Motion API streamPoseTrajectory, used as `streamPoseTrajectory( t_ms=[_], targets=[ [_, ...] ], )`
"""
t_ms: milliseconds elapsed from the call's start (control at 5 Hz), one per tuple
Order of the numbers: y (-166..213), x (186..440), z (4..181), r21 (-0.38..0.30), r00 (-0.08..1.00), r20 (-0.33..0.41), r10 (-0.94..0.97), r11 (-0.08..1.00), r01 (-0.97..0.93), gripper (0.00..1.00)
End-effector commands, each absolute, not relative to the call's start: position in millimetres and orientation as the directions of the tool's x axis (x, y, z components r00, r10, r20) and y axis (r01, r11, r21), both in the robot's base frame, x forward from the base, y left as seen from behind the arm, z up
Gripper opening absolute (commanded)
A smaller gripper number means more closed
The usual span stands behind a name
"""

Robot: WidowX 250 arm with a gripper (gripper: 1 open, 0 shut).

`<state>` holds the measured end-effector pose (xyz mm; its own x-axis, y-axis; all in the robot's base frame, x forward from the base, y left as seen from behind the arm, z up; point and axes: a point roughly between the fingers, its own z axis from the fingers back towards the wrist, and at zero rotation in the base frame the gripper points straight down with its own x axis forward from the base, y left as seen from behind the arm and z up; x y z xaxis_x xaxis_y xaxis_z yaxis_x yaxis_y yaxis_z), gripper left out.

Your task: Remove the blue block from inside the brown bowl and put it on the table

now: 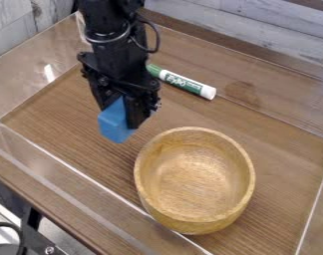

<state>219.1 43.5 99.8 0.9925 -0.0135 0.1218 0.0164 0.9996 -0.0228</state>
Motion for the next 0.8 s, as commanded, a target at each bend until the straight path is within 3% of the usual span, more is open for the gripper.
streamPoseTrajectory(
  t_ms=[0, 600],
  targets=[
    [49.7, 222.0, 105.5, -0.008, 0.988, 0.155, -0.007, 1.000, 0.008, 0.00],
    [55.1, 221.1, 95.1, 0.000, 0.990, 0.140, -0.003, 1.000, 0.003, 0.00]
  ],
)
